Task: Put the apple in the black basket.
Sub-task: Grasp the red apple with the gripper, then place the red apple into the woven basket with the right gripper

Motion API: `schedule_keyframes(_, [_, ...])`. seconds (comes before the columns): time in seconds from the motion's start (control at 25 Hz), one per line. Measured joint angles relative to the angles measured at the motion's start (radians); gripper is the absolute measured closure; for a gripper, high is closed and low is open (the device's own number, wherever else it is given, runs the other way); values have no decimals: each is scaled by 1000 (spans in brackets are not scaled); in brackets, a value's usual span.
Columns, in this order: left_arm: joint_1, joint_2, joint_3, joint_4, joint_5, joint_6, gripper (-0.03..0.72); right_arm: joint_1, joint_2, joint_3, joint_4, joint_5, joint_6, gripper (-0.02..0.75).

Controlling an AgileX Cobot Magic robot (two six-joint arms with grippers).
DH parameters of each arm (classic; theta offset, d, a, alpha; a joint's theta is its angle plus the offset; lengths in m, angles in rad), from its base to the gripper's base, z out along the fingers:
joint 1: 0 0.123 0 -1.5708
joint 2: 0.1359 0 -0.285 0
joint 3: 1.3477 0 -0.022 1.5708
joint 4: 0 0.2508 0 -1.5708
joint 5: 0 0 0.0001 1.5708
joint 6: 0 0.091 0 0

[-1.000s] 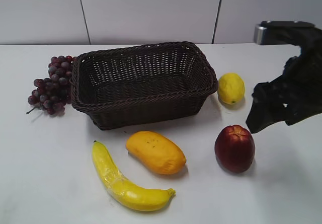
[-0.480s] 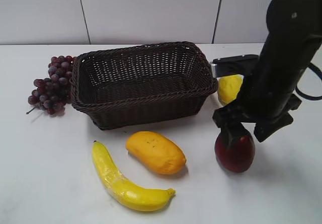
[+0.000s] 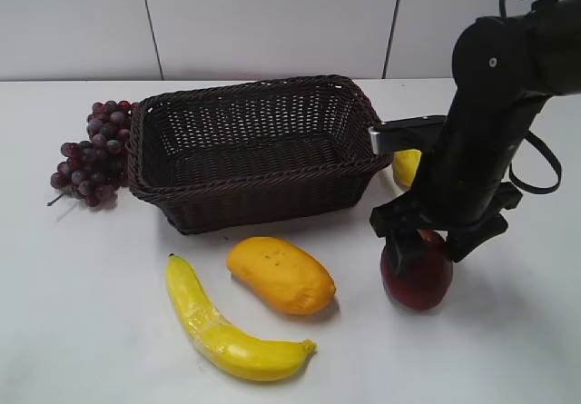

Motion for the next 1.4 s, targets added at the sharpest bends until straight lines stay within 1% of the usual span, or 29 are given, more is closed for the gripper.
schedule_keyframes(0.2, [0,0,0,0,0,0,452,0,4,-5,-1,-46,0,150])
schedule_keyframes(0.28, [0,0,0,0,0,0,452,0,4,-5,-3,-44,0,176])
schedule_keyframes(0.64, [0,0,0,0,0,0,452,0,4,-8,-5,-35,0,176])
schedule_keyframes(0.76, [0,0,0,0,0,0,452,1,-15,-6,-12,-16,0,178])
schedule_keyframes(0.92, [0,0,0,0,0,0,452,1,-59,-25,-46,62,0,178])
schedule_keyframes(1.0, [0,0,0,0,0,0,452,1,-69,-52,-72,111,0,179])
schedule_keyframes(1.16, [0,0,0,0,0,0,452,1,-85,-130,-85,187,-3,180])
schedule_keyframes(1.28, [0,0,0,0,0,0,452,1,-94,-223,-86,247,-17,180])
schedule_keyframes(1.4, [0,0,0,0,0,0,452,1,-95,-340,-86,273,-22,180])
